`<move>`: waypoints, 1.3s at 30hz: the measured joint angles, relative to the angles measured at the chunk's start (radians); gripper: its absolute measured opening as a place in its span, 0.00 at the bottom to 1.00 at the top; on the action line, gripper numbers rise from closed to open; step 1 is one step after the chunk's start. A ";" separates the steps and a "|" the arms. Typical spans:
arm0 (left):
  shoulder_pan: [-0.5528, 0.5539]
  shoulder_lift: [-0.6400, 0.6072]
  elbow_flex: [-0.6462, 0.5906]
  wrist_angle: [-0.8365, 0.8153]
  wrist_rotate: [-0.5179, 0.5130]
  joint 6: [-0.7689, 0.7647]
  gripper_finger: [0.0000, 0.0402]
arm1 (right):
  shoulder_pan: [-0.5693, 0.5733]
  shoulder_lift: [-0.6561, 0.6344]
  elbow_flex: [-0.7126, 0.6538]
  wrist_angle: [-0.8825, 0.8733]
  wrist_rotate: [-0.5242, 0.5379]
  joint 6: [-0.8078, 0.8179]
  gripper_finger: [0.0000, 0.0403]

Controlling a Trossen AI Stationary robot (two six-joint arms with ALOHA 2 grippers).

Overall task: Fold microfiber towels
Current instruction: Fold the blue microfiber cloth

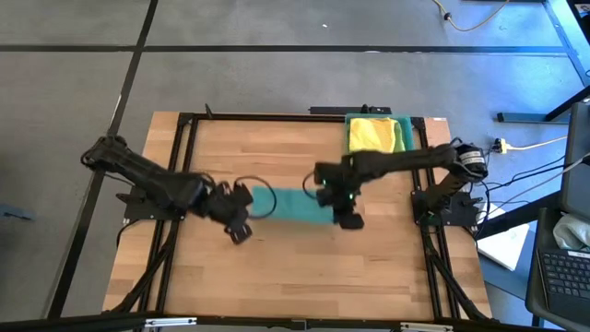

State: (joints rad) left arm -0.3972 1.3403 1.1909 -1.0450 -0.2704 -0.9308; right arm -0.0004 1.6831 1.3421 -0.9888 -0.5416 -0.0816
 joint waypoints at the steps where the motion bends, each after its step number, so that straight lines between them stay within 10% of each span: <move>1: -0.025 0.000 -0.032 0.063 0.014 -0.050 0.00 | 0.020 0.000 -0.032 0.025 -0.032 0.026 0.01; 8: -0.167 0.000 -0.148 0.301 0.015 -0.221 0.00 | 0.129 0.000 -0.137 0.191 -0.182 0.107 0.01; 24: -0.197 -0.001 -0.329 0.456 0.028 -0.298 0.00 | 0.174 0.016 -0.140 0.353 0.103 0.130 0.01; 39: -0.098 0.000 -0.447 0.647 0.030 -0.297 0.00 | 0.198 0.178 -0.139 0.328 0.095 0.182 0.05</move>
State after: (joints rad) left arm -0.4954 1.3399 0.7438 -0.3980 -0.2401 -1.2274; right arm 0.1978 1.8611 1.2026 -0.6609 -0.4465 0.1001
